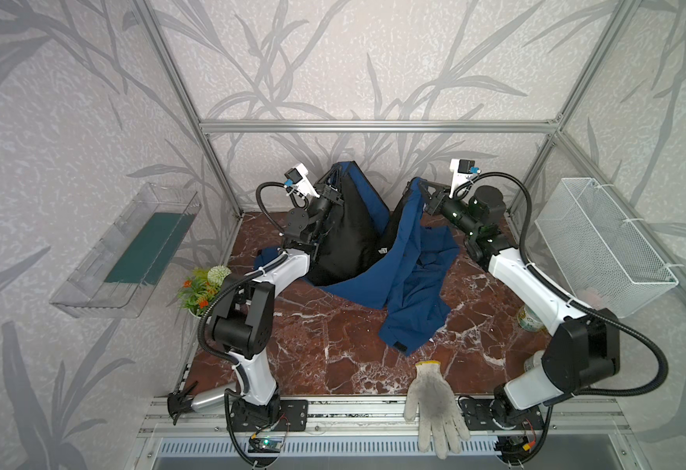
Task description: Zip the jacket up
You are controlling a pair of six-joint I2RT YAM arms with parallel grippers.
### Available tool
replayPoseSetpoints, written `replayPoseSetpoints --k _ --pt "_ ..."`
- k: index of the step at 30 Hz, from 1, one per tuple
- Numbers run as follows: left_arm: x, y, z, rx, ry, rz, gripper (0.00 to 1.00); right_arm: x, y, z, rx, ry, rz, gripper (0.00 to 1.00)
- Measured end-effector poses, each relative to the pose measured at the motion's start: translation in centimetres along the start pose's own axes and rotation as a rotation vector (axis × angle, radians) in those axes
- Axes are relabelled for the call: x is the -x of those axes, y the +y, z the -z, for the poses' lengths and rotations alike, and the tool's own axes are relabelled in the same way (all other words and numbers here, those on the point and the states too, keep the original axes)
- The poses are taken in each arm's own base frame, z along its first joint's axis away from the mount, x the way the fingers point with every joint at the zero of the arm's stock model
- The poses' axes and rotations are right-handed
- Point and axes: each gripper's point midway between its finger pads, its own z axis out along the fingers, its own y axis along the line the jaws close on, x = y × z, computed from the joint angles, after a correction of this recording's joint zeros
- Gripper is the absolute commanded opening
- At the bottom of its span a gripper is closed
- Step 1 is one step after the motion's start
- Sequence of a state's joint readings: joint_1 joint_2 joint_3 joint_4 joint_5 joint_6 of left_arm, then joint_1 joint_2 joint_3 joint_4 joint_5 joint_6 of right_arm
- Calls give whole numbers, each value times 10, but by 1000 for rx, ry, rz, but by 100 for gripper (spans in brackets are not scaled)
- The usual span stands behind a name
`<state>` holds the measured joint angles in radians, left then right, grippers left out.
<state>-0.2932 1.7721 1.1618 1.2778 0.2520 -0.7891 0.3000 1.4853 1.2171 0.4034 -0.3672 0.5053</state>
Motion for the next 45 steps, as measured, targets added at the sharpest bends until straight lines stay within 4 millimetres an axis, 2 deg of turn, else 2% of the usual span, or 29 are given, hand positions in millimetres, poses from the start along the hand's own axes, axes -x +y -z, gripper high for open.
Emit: replayPoseSetpoints --k 1,2,4,6,8,10,12,15,18,20,25,33,45 --pt "-8 0 11 -1 15 18 0 -14 -2 10 -10 23 -22 0" --pt "-21 2 24 10 40 39 0 -36 -8 24 -30 58 -57 0" --pt "-57 9 50 50 120 69 0 -85 -21 49 -74 137 -138 0" --pt "-105 14 83 98 236 104 0 -146 -38 75 -140 248 -232 0" --pt "-140 14 110 130 328 138 0 -197 -50 99 -203 355 -309 0" --pt "-162 9 128 140 388 163 0 -231 -57 121 -250 426 -372 0" --pt "-175 4 140 146 422 175 0 -251 -59 139 -276 455 -415 0" --pt "-183 -4 151 144 445 186 0 -260 -57 157 -283 451 -450 0" --pt "-187 -9 155 141 454 194 0 -260 -52 163 -266 442 -464 0" --pt "-188 -10 156 141 454 199 0 -257 -47 163 -248 438 -473 1" --pt "-187 -10 156 149 448 205 0 -254 -40 163 -215 436 -492 16" --pt "-188 -11 156 149 449 212 0 -259 -36 164 -197 465 -520 36" --pt "-189 -12 156 151 448 225 0 -254 -28 161 -160 457 -526 44"
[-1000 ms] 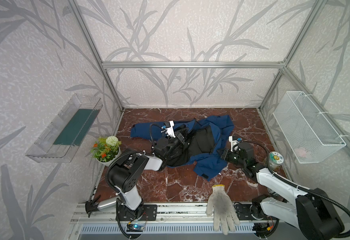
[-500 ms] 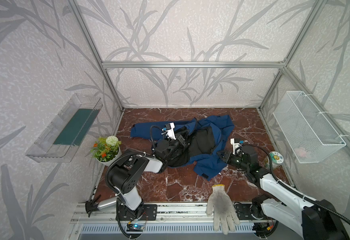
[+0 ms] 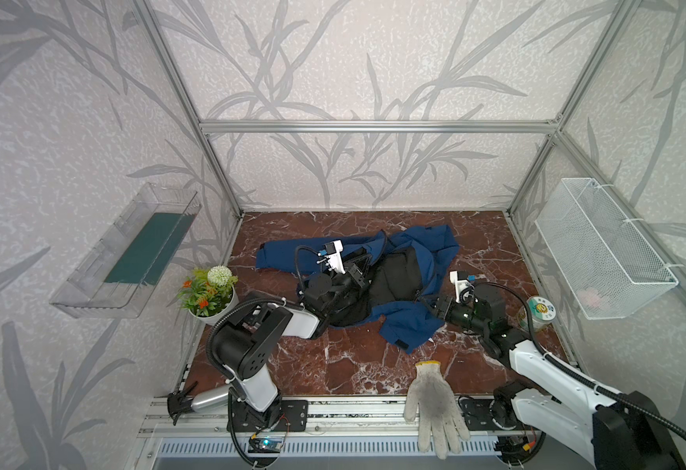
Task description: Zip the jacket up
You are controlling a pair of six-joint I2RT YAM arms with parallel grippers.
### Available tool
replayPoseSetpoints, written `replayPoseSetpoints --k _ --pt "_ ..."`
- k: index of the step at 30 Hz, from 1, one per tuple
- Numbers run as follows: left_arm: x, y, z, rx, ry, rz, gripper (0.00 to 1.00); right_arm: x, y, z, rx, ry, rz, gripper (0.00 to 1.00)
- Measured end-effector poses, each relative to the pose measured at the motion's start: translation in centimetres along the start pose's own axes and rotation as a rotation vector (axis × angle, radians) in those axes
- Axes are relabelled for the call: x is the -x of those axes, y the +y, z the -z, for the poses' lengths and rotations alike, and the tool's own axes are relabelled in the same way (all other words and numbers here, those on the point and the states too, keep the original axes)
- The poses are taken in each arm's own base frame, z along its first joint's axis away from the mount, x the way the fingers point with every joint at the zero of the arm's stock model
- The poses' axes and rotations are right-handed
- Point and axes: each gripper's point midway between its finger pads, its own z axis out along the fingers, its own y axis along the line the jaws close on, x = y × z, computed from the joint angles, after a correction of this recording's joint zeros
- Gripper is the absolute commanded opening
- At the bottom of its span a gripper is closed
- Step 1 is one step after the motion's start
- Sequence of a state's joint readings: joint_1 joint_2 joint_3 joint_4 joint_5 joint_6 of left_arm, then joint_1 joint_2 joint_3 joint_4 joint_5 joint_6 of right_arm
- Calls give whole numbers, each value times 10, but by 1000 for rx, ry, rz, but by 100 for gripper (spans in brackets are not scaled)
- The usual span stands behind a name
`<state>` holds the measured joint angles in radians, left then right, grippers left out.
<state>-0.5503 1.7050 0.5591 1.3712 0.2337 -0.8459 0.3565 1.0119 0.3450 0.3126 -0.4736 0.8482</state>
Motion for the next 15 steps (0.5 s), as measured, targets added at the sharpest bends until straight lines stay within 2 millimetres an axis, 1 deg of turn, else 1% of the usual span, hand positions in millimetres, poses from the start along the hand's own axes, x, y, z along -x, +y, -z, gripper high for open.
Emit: replayPoseSetpoints --k 3,8,15 --pt "0 0 0 0 0 3 0 1 -2 -5 0 1 -4 46" --pt "0 0 0 0 0 4 0 2 -8 -17 -2 14 -24 47" --pt "0 -1 0 -2 0 7 0 16 3 -26 37 -8 -6 44"
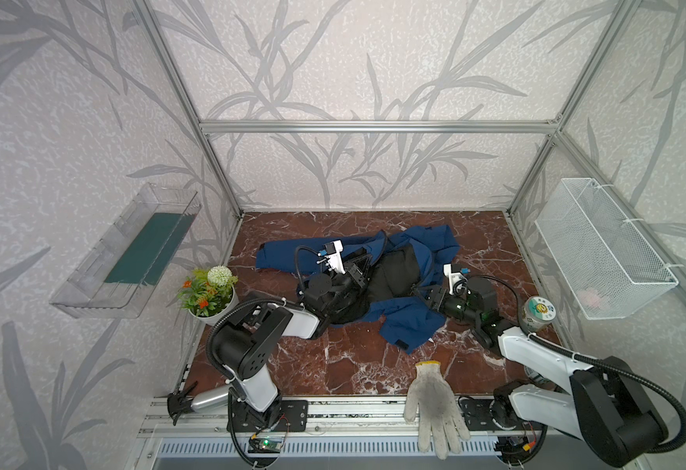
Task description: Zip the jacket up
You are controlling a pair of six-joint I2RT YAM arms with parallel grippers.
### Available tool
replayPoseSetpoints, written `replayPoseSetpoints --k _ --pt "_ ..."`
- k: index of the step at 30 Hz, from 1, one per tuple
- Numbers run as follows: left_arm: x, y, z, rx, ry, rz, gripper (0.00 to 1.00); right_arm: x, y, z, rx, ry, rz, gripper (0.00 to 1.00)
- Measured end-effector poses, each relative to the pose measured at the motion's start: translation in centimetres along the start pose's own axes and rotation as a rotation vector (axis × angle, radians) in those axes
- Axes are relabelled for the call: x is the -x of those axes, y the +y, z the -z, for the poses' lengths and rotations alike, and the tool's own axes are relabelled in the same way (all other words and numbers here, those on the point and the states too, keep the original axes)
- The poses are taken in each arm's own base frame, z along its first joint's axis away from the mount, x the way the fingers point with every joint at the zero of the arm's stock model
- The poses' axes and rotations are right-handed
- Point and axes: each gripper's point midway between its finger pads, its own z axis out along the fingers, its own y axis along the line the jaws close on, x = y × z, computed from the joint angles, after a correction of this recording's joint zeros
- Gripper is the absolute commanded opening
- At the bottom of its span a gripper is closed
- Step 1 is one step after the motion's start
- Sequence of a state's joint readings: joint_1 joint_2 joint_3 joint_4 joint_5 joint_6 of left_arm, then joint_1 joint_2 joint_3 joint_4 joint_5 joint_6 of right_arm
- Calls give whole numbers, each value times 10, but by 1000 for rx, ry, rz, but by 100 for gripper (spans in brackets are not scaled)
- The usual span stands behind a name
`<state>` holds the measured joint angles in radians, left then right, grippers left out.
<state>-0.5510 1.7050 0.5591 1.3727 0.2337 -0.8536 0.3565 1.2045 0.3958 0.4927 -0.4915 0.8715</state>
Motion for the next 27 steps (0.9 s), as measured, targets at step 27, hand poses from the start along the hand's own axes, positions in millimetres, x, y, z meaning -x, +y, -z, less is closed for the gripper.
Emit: replayPoseSetpoints --k 27 --pt "1 -1 0 -4 -4 15 0 4 -14 -5 -85 5 11 78"
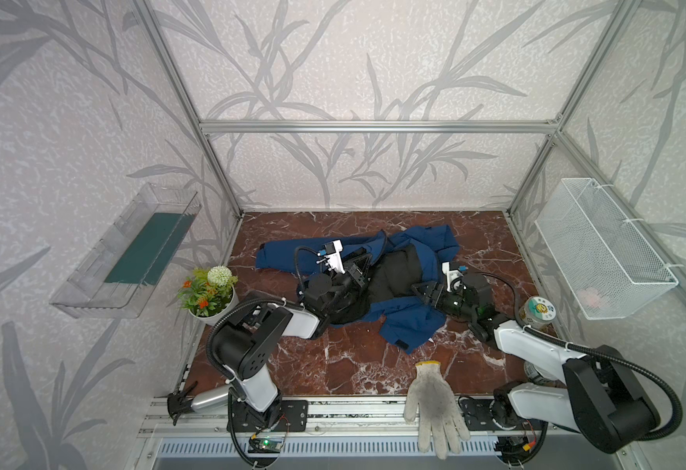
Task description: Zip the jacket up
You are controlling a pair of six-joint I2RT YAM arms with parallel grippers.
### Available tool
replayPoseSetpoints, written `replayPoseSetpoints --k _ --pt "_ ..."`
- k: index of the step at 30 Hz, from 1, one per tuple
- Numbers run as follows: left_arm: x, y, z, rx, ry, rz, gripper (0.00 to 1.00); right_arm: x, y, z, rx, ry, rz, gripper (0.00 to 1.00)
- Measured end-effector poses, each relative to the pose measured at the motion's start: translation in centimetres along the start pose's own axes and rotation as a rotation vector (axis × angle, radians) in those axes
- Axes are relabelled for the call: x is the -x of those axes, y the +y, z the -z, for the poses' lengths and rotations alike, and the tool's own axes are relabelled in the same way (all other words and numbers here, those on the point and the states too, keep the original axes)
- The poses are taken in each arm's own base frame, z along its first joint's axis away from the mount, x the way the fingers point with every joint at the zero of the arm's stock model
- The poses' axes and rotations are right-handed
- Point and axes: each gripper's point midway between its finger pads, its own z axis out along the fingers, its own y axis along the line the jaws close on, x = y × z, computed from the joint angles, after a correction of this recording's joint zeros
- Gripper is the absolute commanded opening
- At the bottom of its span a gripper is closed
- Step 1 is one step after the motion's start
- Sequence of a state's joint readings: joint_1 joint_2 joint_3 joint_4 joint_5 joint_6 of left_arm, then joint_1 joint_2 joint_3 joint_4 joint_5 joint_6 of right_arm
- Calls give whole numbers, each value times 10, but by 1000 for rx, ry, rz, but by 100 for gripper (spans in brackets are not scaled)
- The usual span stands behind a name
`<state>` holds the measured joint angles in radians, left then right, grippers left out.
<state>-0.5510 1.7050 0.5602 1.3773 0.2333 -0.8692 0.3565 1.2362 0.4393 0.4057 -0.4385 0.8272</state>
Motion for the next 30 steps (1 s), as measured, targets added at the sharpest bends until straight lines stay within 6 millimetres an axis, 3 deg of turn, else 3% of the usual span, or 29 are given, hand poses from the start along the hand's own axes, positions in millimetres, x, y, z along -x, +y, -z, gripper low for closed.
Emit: replayPoseSetpoints --k 4,9,13,17,19,21,24,30 --pt "0 0 0 0 0 3 0 8 13 22 5 -41 29 83" --pt "0 0 0 -2 0 6 0 32 26 55 32 -152 66 84" --pt "1 -1 -1 -5 -1 6 0 31 17 53 16 -134 49 84" --pt "2 -2 -2 -8 -3 6 0 24 -8 48 -67 -89 17 84" --pt "2 -2 -2 -8 -3 6 0 29 -20 51 -100 -100 -4 81" --pt "2 -2 -2 -8 -3 6 0 37 -27 55 -112 -123 -17 71" --pt "2 -2 -2 -8 -3 6 0 41 -27 55 -107 -125 -21 63" --pt "2 -2 -2 -8 -3 6 0 43 -15 49 -39 -106 -29 63"
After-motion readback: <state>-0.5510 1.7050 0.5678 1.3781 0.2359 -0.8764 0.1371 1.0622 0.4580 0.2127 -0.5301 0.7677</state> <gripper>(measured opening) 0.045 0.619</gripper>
